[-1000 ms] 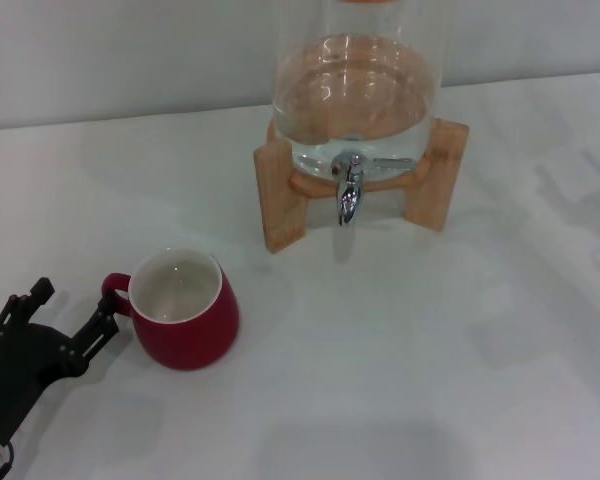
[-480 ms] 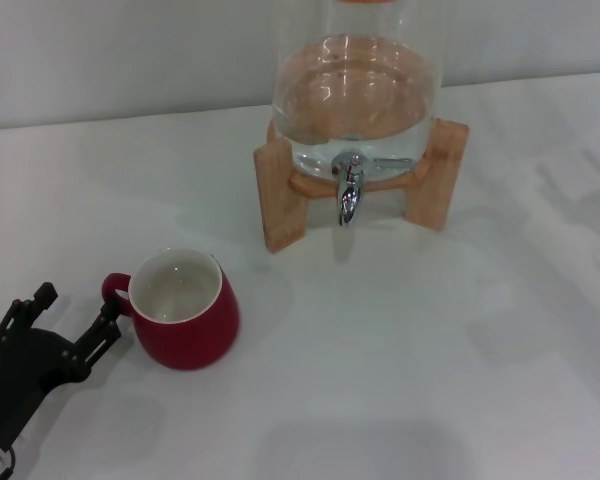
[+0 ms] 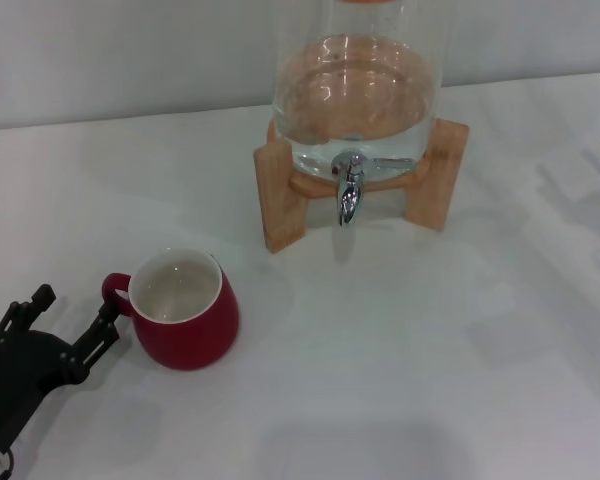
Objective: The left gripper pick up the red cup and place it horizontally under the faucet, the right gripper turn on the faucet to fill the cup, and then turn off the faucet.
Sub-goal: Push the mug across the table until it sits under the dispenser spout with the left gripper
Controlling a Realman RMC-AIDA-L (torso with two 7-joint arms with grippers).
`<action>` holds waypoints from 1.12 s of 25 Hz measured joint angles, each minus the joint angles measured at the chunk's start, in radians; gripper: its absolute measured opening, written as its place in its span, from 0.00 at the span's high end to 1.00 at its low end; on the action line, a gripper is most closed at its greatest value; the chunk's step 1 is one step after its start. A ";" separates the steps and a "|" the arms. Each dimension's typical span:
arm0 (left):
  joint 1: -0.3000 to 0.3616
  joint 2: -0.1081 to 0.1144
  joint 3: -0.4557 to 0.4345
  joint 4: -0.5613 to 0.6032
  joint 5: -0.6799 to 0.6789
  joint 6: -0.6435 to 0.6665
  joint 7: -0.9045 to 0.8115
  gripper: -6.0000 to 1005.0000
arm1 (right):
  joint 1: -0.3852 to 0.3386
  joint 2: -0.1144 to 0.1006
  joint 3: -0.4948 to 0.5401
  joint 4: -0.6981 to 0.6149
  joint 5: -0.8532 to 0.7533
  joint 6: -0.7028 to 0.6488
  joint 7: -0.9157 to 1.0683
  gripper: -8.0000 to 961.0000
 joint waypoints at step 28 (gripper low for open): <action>-0.019 0.013 0.001 0.006 0.000 0.000 0.000 0.14 | 0.004 0.000 0.000 0.000 0.000 0.006 0.000 0.20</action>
